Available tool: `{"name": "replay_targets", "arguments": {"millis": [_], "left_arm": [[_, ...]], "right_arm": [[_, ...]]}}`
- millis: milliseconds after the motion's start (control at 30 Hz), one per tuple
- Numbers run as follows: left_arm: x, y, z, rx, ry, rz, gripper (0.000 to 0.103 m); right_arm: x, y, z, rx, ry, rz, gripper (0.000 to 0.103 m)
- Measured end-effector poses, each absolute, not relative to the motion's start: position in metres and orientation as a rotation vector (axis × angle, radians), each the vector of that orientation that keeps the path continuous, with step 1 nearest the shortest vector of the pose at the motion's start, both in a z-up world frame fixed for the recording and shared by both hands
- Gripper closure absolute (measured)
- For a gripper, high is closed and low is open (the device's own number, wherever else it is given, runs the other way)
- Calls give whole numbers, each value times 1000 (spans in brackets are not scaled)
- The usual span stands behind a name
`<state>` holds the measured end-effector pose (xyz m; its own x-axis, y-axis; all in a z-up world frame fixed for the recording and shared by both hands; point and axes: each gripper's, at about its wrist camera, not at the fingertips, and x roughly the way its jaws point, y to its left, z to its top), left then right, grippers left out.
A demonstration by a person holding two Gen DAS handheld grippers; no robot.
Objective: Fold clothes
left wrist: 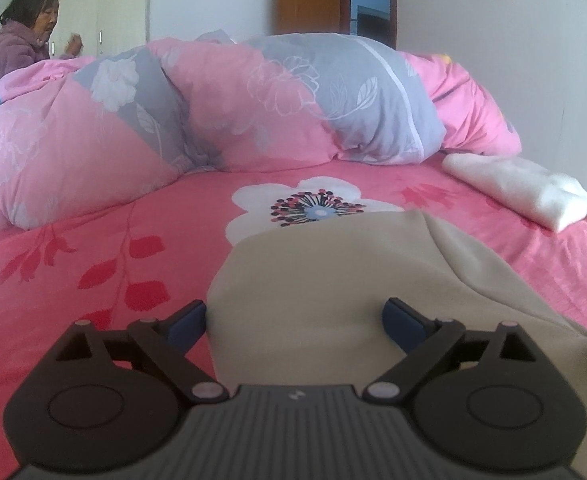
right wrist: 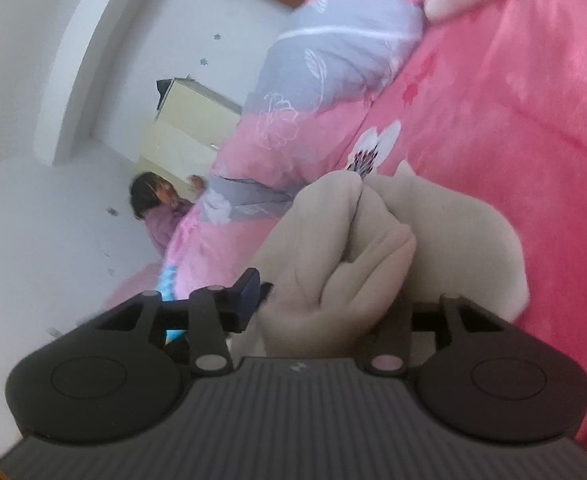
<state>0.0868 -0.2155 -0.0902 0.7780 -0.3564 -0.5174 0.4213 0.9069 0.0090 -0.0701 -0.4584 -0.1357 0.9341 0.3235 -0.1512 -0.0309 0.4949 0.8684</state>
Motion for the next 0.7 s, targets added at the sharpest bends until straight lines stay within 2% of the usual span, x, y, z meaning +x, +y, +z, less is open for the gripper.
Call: {"name": "replay_targets", "arguments": {"millis": [200, 267, 300, 567, 700], "left_arm": [[91, -214, -92, 104, 543, -408, 8], [92, -213, -92, 94, 543, -401, 8], [92, -212, -93, 85, 542, -398, 8], [95, -211, -92, 33, 533, -381, 8], [94, -217, -92, 56, 523, -388, 7]], "right_arm": [[-31, -485, -140, 1137, 402, 301, 55], [-27, -483, -133, 1081, 387, 306, 73], [-25, -482, -130, 1054, 380, 309, 93], [-15, -469, -98, 801, 299, 297, 96], [-13, -481, -102, 841, 294, 279, 96]]}}
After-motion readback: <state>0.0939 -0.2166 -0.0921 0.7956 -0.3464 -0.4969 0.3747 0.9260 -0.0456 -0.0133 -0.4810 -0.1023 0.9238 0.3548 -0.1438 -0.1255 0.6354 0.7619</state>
